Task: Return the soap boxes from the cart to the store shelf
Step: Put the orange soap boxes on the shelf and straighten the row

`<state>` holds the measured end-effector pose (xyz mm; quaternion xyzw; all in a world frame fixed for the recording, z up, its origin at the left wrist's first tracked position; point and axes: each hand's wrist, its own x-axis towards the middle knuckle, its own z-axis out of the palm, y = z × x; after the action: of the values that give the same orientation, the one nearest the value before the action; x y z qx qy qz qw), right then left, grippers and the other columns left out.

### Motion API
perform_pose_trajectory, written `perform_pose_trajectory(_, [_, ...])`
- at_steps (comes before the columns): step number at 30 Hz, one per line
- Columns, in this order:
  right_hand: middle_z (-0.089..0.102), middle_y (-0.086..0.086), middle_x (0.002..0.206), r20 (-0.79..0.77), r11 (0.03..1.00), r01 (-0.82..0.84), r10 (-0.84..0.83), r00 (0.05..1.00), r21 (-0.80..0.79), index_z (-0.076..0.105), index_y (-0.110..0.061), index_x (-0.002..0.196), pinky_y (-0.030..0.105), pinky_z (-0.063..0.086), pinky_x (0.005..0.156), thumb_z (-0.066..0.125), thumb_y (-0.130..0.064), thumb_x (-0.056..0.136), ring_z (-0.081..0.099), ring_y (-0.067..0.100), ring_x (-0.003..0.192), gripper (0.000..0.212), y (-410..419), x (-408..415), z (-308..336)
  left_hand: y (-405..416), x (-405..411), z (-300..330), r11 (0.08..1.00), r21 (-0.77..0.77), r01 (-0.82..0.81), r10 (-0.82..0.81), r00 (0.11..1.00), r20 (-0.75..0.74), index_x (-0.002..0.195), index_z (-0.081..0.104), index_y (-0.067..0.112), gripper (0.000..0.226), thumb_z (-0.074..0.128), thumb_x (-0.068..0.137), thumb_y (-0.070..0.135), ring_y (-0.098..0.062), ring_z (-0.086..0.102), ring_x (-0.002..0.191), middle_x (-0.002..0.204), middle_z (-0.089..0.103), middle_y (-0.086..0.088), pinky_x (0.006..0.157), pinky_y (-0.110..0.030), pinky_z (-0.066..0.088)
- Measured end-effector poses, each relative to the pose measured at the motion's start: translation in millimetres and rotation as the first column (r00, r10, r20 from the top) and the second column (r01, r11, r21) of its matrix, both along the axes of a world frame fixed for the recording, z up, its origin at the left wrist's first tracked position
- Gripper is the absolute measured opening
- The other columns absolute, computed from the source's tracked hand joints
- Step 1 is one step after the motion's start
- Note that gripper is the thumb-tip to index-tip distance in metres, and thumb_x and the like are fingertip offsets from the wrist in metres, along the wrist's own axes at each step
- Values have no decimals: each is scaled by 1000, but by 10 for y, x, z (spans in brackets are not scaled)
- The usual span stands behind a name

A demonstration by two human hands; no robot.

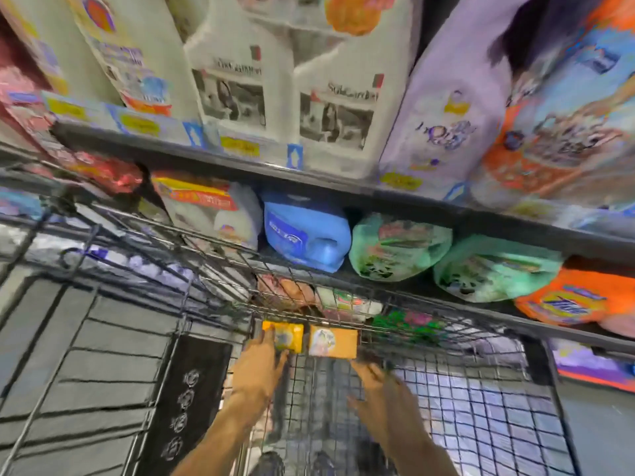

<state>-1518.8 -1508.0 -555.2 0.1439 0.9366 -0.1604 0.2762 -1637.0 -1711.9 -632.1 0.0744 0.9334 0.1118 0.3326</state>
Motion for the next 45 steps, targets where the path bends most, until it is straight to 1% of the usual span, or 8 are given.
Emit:
perform_pose_trajectory(4, [40, -6, 153, 7, 998, -57, 57, 998, 30, 34, -34, 150, 32, 47, 97, 51, -42, 98, 51, 23, 129, 56, 58, -88, -423, 101, -163, -351, 999, -4, -52, 52, 999, 4, 161, 11, 12, 73, 46, 104, 41, -35, 41, 142, 166, 18, -16, 109, -39, 39])
perform_pose_trajectory(11, [59, -7, 134, -130, 999, 42, -42, 991, 2, 42, -34, 143, 28, 51, 92, 49, -57, 95, 59, 15, 118, 54, 80, -118, -764, 165, -231, -588, 998, -35, -51, 49, 997, -54, 156, 23, 13, 75, 60, 97, 41, -30, 35, 143, 152, 35, -13, 112, -38, 36])
perform_pose_trajectory(18, [60, -15, 112, -155, 985, 151, -162, 975, -77, 51, -37, 126, 21, 50, 82, 53, -55, 94, 60, 5, 102, 36, 116, -97, -678, 3, -66, -726, 961, 147, -235, 250, 964, -90, 129, 39, 12, 73, 86, 74, 8, -31, 64, 97, 124, 39, -11, 81, -41, 58])
perform_pose_trajectory(22, [62, -15, 91, -129, 951, 273, -292, 948, -144, 59, -36, 105, 17, 48, 64, 52, -54, 94, 62, 5, 81, 23, 124, -203, -796, -166, 55, -748, 946, 218, -242, 261, 963, -65, 126, 51, 0, 42, 72, 90, 4, -10, 49, 74, 109, 41, 2, 74, -14, 51])
perform_pose_trajectory(28, [66, 4, 106, -26, 813, 525, -548, 836, -252, 61, -18, 112, 33, 52, 84, 50, -60, 90, 63, 24, 96, 48, 141, -422, -1182, -254, 134, -620, 882, 408, -235, 272, 962, -35, 108, 56, 18, 41, 79, 80, -1, -5, 55, 82, 96, 55, 7, 68, -10, 41])
perform_pose_trajectory(32, [56, 7, 112, 0, 748, 615, -635, 772, -251, 63, -19, 109, 39, 53, 87, 43, -89, 71, 54, 24, 101, 82, 36, -531, -1367, -324, 240, -470, 862, 447, -240, 281, 959, -26, 111, 56, 26, 41, 81, 83, 11, -3, 58, 81, 95, 58, 11, 65, -10, 42])
perform_pose_trajectory(38, [35, 4, 131, 14, 642, 674, -720, 694, -365, 45, -16, 131, 42, 37, 106, 75, -49, 80, 31, 25, 127, 68, -83, -589, -1434, -489, 308, -441, 878, 407, -252, 275, 961, 1, 115, 61, 26, 44, 84, 79, 36, -4, 68, 81, 93, 71, 12, 75, -34, 60])
perform_pose_trajectory(45, [65, -3, 91, 47, 462, 744, -835, 549, -483, 54, -16, 98, 21, 47, 63, 84, -22, 68, 64, 17, 86, 42, -4, -502, -1412, -430, 304, -225, 871, 406, -277, 293, 956, 25, 120, 64, 16, 48, 84, 79, 28, -6, 63, 84, 93, 66, 12, 77, -21, 49])
